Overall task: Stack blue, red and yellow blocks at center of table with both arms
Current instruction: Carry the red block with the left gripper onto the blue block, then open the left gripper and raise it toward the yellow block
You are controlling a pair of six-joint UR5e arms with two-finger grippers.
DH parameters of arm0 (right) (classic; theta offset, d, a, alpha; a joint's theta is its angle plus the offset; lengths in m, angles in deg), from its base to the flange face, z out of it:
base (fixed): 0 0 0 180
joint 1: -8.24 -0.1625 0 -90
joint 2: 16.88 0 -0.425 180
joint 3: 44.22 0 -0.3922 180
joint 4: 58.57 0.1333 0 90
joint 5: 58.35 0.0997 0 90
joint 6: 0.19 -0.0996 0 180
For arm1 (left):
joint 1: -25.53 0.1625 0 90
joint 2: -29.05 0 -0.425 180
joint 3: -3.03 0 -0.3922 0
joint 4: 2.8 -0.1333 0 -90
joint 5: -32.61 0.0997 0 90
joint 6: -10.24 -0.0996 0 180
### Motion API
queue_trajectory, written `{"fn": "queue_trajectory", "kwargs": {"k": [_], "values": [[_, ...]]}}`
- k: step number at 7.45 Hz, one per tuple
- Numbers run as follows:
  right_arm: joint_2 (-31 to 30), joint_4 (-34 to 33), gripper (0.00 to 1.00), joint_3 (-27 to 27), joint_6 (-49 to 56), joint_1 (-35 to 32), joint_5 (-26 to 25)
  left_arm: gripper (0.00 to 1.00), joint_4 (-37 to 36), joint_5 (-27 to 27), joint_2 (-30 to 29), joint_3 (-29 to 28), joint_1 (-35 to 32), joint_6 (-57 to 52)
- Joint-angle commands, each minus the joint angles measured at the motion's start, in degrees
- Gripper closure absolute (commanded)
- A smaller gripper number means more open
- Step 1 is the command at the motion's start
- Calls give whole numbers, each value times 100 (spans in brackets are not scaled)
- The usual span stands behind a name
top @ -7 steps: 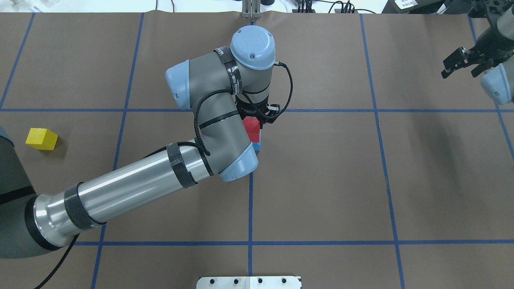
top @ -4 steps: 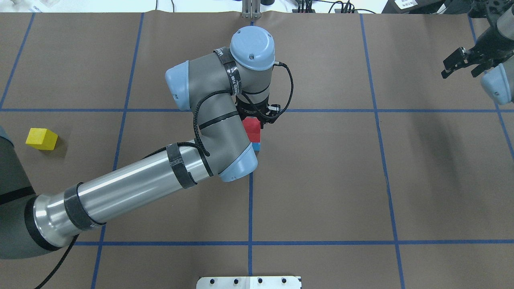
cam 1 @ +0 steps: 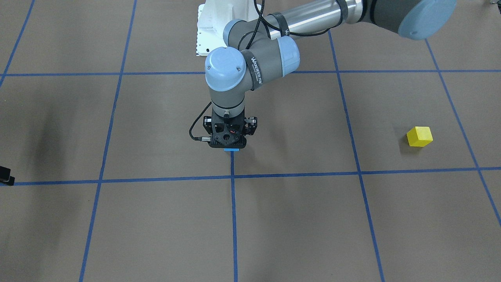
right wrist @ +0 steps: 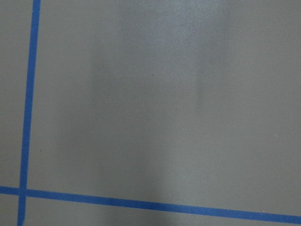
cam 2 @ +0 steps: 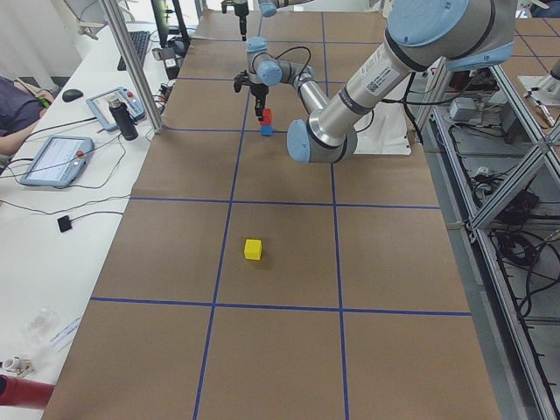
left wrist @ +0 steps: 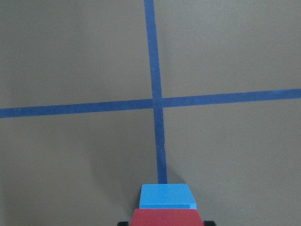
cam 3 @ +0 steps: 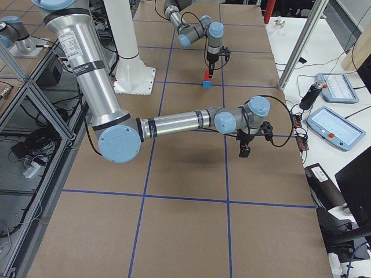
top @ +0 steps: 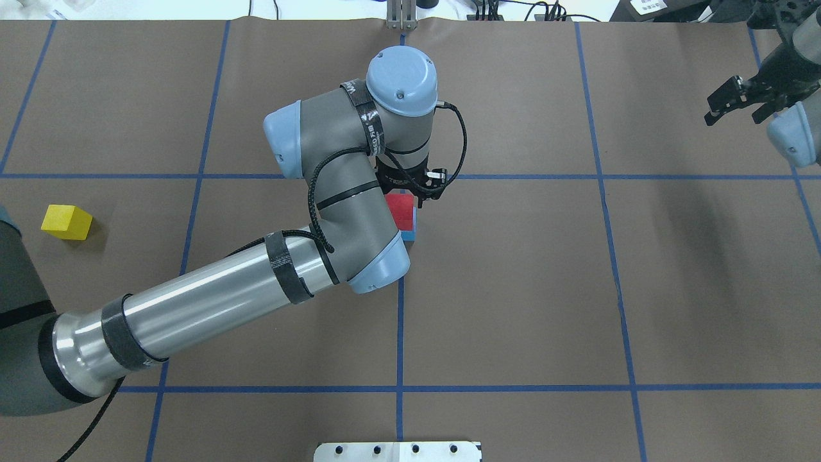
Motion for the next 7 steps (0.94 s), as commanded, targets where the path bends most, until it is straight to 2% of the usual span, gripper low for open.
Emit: {"fn": "queue_trajectory", "kwargs": {"k": [1,4,6,7], "values": [[3,-9,0,6,0,1,0,0,-8,0,9,0,13,15],[30,-9,0,-11,9,-8,0,0,9,0,0,183,-47,15],[47,0,0,-11,0,-8,8,0,-174,-183,191,814,-546,-46],[56,0,0,-11,0,-8,8,0,-289,-628,785,1461,-897,-72]]}}
